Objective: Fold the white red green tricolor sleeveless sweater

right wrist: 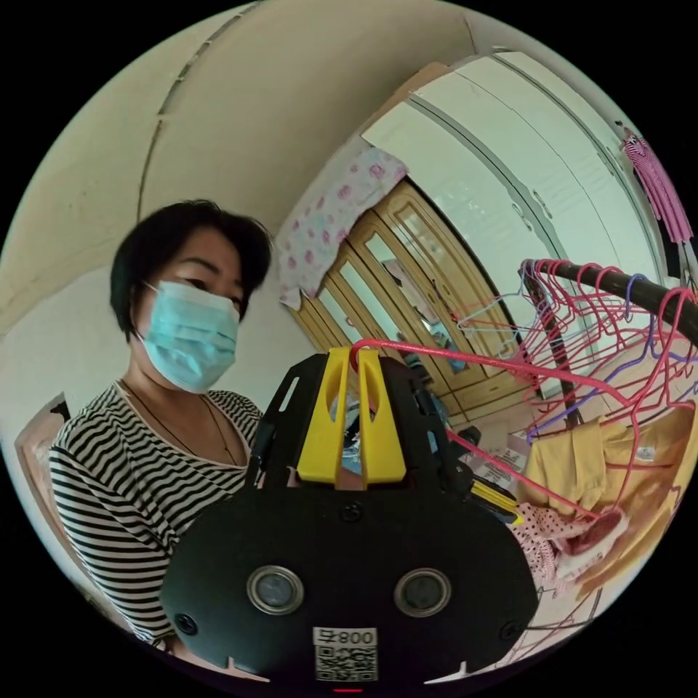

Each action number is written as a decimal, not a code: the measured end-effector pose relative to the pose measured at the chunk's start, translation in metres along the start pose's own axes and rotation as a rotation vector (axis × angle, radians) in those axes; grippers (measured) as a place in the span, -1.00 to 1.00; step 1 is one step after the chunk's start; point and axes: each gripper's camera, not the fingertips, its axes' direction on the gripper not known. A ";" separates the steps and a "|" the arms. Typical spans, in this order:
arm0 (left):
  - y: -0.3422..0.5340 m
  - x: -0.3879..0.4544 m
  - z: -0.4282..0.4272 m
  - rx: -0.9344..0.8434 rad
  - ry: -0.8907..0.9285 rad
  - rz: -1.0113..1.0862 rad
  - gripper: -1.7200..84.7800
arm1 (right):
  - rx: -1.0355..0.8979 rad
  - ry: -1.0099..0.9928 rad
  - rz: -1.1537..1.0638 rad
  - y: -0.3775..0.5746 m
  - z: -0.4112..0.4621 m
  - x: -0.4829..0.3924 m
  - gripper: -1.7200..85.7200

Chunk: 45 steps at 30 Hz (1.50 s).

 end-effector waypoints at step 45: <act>0.443 0.120 -0.598 0.781 -0.097 -0.269 -0.94 | -0.871 0.383 -0.071 0.089 0.788 0.179 -0.79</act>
